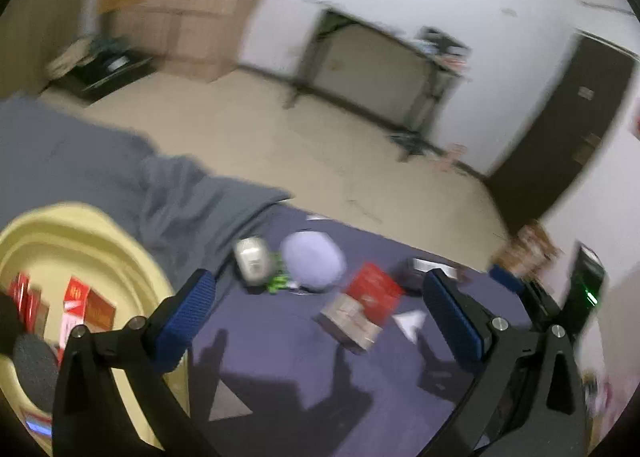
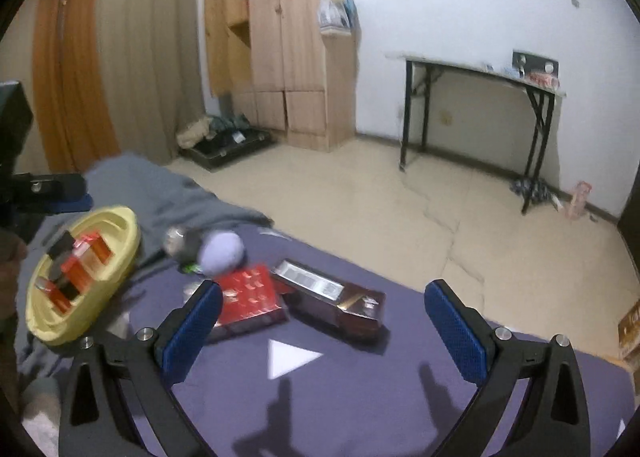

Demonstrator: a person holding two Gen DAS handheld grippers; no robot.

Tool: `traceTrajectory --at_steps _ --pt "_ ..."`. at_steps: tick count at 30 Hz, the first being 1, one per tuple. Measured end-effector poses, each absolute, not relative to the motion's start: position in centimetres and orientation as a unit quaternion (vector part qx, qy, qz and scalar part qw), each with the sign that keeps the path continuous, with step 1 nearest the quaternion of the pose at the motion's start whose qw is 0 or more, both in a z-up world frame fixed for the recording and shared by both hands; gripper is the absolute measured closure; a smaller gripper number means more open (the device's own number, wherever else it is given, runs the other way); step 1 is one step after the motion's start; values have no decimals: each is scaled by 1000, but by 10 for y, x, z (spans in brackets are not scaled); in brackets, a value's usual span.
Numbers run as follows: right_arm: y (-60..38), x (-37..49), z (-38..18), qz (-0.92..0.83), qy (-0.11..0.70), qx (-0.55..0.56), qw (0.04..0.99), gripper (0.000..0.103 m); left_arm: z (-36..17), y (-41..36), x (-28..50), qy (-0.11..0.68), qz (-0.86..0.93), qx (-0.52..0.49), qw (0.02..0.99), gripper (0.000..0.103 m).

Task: Organize rigid objects
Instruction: 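Grasp the silver ball with left tool while right tool grasps brown cigarette box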

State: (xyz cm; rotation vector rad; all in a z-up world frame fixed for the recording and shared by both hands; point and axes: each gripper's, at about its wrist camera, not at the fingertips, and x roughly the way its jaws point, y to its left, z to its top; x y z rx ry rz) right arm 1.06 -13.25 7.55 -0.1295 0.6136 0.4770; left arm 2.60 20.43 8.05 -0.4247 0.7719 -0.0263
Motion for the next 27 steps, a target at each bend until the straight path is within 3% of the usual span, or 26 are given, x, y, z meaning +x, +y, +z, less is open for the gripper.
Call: traceTrajectory --at_steps 6,15,22,25,27 --pt "-123 47 46 211 395 -25 894 1 41 229 55 405 23 -282 870 0" --pt "-129 45 55 176 388 47 904 0 41 208 52 426 -10 -243 871 0" --pt "-115 46 48 152 410 28 899 0 61 223 76 405 27 -208 890 0" --pt "-108 47 53 135 409 16 902 0 42 233 88 432 20 -222 874 2" --pt "-103 52 52 132 413 14 901 0 35 234 92 444 21 -217 869 11"
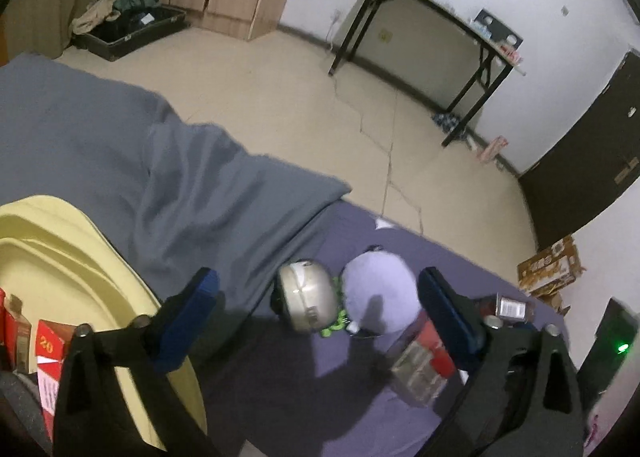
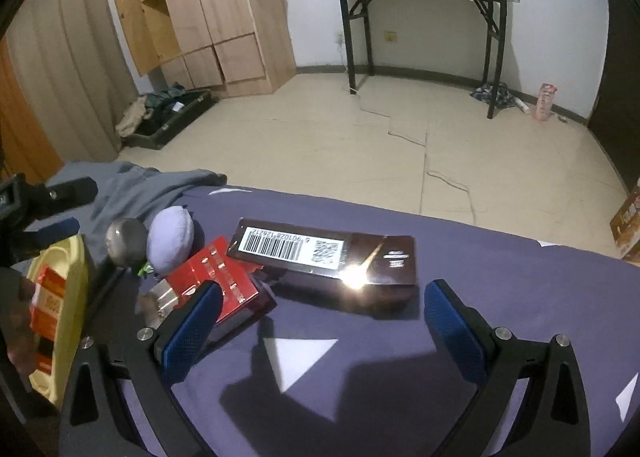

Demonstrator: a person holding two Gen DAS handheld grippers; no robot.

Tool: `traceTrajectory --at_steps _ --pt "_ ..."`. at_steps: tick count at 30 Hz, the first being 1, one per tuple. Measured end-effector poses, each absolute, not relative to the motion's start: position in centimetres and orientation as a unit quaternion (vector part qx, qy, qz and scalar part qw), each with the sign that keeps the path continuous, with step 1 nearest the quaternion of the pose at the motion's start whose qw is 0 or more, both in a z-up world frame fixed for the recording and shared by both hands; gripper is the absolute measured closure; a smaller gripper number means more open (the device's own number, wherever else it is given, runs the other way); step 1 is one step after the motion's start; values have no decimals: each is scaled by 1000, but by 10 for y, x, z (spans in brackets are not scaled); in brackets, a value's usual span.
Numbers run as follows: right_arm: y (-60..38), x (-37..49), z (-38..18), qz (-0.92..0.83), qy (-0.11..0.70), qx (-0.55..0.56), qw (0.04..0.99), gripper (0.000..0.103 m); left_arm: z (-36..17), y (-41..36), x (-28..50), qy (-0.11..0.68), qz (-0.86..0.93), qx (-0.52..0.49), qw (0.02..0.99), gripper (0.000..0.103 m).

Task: Organize rigid objects
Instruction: 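Grasp the silver ball with left tool while right tool grasps brown cigarette box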

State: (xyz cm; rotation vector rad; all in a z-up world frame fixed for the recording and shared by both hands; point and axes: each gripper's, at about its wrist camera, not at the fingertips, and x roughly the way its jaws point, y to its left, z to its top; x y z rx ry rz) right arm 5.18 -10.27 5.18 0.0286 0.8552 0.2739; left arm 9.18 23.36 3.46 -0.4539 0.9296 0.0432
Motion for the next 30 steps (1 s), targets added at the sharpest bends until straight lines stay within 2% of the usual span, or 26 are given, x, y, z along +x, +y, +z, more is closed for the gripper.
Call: traceTrajectory --at_steps 3,8,13,17,23,27,30 --pt "-99 57 53 152 407 46 900 0 31 232 95 451 -11 -231 862 11" --pt "-87 62 59 132 389 14 912 1 24 222 93 463 -11 -221 858 11" --pt "-64 61 43 113 380 -46 917 1 18 207 98 476 -9 -192 858 11" --pt "-59 73 28 123 390 -45 911 1 14 209 101 476 -12 -215 853 10" --pt "-52 66 36 133 371 -51 918 0 23 213 94 466 -16 -222 857 10" --pt "-82 57 59 197 355 -37 913 0 28 223 92 461 -27 -234 855 10" --pt "-99 58 74 291 323 -109 894 0 28 227 93 464 -41 -248 850 10"
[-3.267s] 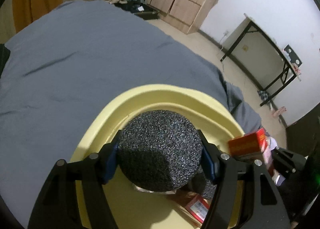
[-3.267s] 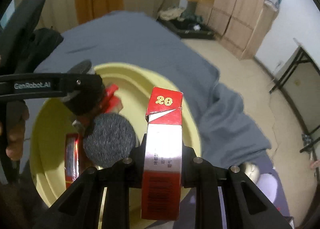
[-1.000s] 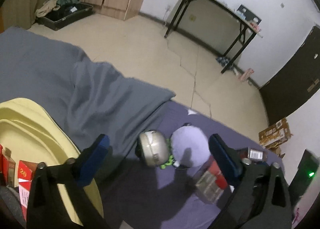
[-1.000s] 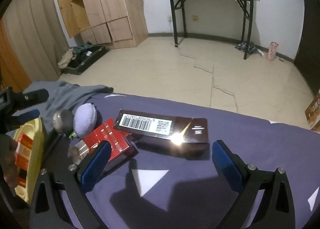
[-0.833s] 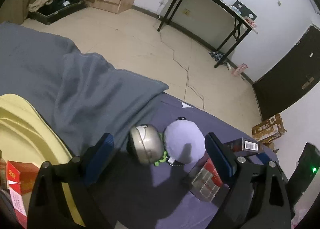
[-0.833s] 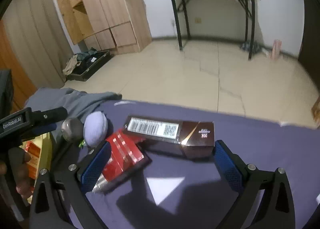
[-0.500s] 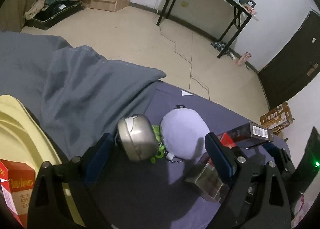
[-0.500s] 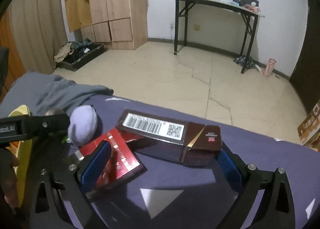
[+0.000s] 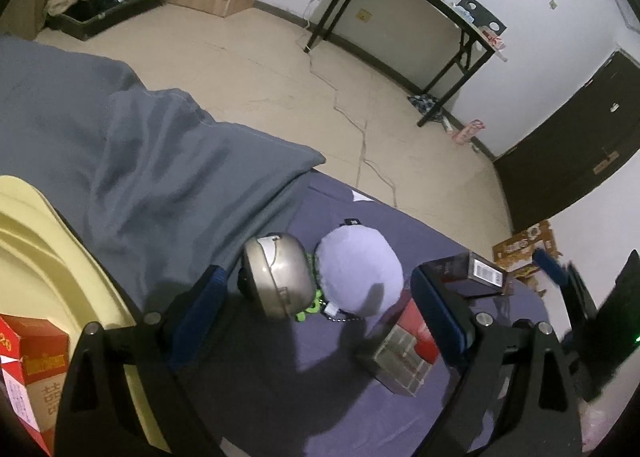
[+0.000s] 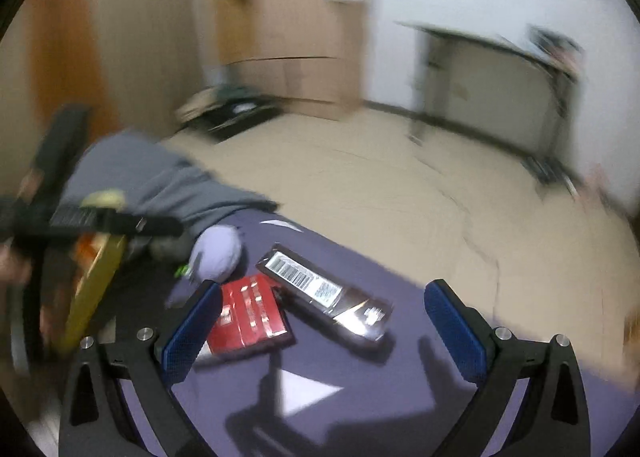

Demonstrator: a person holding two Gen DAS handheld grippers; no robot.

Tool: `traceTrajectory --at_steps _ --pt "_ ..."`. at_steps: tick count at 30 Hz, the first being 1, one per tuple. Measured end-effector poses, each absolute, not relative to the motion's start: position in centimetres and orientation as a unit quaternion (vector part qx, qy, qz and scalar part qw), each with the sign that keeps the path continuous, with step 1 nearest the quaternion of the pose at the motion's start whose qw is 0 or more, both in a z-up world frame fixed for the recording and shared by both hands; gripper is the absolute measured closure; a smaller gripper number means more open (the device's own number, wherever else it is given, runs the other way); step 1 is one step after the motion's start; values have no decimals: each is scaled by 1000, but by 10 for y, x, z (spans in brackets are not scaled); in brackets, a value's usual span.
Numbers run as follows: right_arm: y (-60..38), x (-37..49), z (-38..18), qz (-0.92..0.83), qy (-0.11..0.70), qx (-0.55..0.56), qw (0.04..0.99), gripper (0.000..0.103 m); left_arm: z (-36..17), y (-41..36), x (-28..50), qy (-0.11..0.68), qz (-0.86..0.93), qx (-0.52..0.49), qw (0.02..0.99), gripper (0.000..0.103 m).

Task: Organize rigid objects
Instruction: 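Grasp the silver ball with left tool while right tool grasps brown cigarette box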

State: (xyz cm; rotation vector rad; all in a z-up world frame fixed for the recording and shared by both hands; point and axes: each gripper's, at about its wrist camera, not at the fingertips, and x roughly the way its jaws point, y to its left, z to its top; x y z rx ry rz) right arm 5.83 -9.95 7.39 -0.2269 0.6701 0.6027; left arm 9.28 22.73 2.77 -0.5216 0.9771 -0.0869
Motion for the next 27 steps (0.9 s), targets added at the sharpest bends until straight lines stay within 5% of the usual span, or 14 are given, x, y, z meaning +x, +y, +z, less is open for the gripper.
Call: traceTrajectory --at_steps 4,10,12,16,18,23,27 --pt "-103 53 65 343 251 -247 871 0 26 217 93 472 -44 -226 851 12" --pt "-88 69 36 353 265 -276 853 7 25 218 93 465 -24 -213 859 31" --pt "-88 78 31 370 274 -241 854 19 25 221 93 461 -21 -214 861 43" --pt "-93 85 30 392 282 -217 849 45 21 225 96 462 -17 -215 860 45" --pt "-99 85 33 394 285 -201 850 66 13 226 99 471 -16 -219 854 45" --pt "-111 87 27 401 304 -189 843 74 1 229 104 477 -36 -243 844 45" --pt "-130 88 31 396 301 -152 854 77 5 231 102 468 -38 -230 853 59"
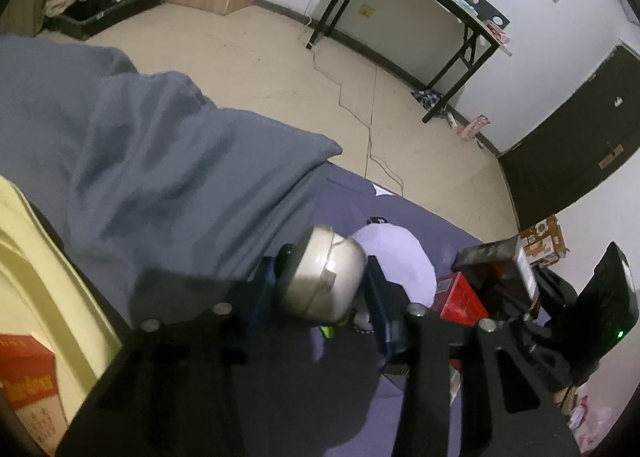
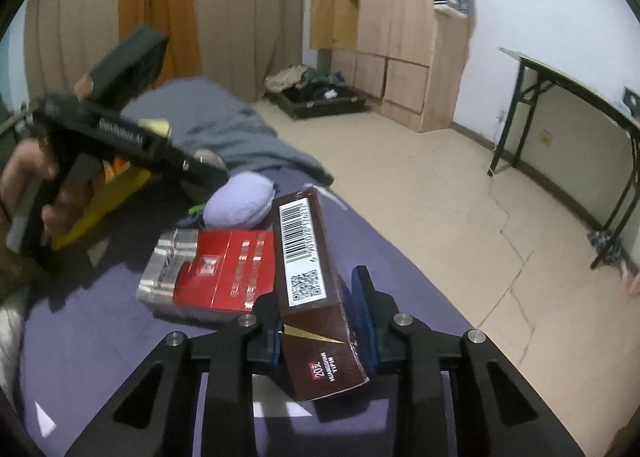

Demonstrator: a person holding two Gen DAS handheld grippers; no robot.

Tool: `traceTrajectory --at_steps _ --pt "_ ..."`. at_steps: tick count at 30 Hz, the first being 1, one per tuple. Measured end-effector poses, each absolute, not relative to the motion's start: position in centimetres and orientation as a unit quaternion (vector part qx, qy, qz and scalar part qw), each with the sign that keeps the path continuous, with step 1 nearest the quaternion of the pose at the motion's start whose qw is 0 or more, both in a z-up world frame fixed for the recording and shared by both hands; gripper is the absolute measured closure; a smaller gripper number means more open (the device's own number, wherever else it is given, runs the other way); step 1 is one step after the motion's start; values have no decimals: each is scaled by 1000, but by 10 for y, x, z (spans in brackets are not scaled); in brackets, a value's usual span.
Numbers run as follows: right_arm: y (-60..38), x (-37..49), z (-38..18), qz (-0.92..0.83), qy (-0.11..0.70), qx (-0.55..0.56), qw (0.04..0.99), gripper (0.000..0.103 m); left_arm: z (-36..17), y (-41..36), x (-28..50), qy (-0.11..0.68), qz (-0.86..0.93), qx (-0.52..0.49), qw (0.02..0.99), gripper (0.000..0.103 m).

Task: Organize rigid objects
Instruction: 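Grasp the silver ball with left tool while right tool grasps brown cigarette box, then carry silver ball and brown box into the yellow tray and release both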

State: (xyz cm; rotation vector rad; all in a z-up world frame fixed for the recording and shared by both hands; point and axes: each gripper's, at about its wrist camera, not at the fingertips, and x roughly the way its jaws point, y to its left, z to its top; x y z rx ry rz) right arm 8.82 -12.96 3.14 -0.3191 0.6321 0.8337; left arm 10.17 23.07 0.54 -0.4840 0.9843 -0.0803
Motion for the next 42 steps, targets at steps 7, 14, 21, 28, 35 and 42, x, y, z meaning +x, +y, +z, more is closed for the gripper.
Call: traceTrajectory --at_steps 7,14,21,28,35,42 --pt "-141 86 29 382 297 -132 865 80 19 225 90 450 -42 -203 868 59" --pt "-135 81 33 369 271 -118 881 81 85 230 4 372 -33 -189 908 59" --pt "-121 30 92 452 227 -72 860 81 123 293 -128 327 56 -143 933 59" --pt "30 -7 80 527 320 -113 779 81 68 362 -142 381 138 -187 895 59" --pt "144 13 53 500 386 -135 764 81 49 368 -115 393 145 -167 893 59" --pt "187 8 39 496 418 -111 754 81 46 371 -129 382 132 -178 897 59"
